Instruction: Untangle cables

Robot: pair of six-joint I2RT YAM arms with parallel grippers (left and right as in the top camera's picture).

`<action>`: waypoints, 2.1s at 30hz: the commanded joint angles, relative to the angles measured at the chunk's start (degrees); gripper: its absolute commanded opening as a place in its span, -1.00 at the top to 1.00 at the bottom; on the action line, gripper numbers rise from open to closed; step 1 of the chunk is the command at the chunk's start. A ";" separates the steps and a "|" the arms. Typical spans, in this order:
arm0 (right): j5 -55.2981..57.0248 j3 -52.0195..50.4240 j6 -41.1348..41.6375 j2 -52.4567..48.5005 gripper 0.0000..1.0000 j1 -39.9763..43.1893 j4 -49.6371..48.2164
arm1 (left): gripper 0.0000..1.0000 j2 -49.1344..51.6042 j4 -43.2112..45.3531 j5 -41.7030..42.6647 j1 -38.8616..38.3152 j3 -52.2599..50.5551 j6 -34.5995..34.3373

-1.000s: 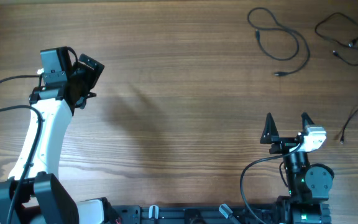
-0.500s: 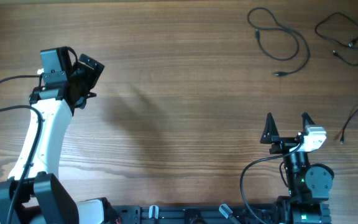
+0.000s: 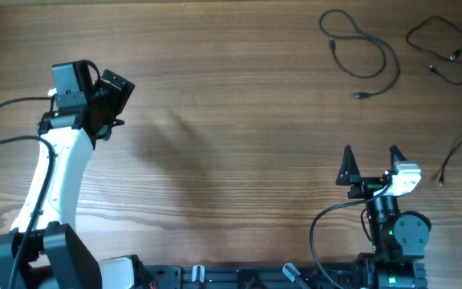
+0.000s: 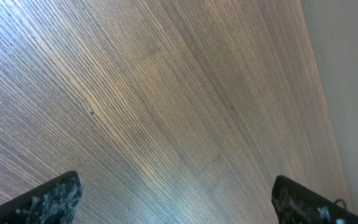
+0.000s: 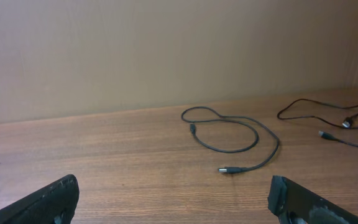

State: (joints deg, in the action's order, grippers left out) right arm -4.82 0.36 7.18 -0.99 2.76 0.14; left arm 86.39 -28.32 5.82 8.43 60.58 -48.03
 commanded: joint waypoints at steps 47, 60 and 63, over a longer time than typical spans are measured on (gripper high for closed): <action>0.96 -0.07 -1.14 0.79 -1.00 -0.28 -0.26 | -1.00 -86.23 25.14 -0.70 -11.43 -55.17 33.81; 0.96 -0.07 -1.16 0.79 -1.00 -0.28 -0.26 | -1.00 -86.23 24.20 0.48 -11.54 -60.26 41.53; 0.96 -0.07 -1.14 0.79 -1.00 -0.28 -0.26 | -1.00 -86.23 24.22 0.79 -11.54 -60.26 44.85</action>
State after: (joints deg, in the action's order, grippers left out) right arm -4.78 0.36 6.74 -0.89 2.76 0.03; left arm 0.78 -3.88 5.54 -2.76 0.73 -7.53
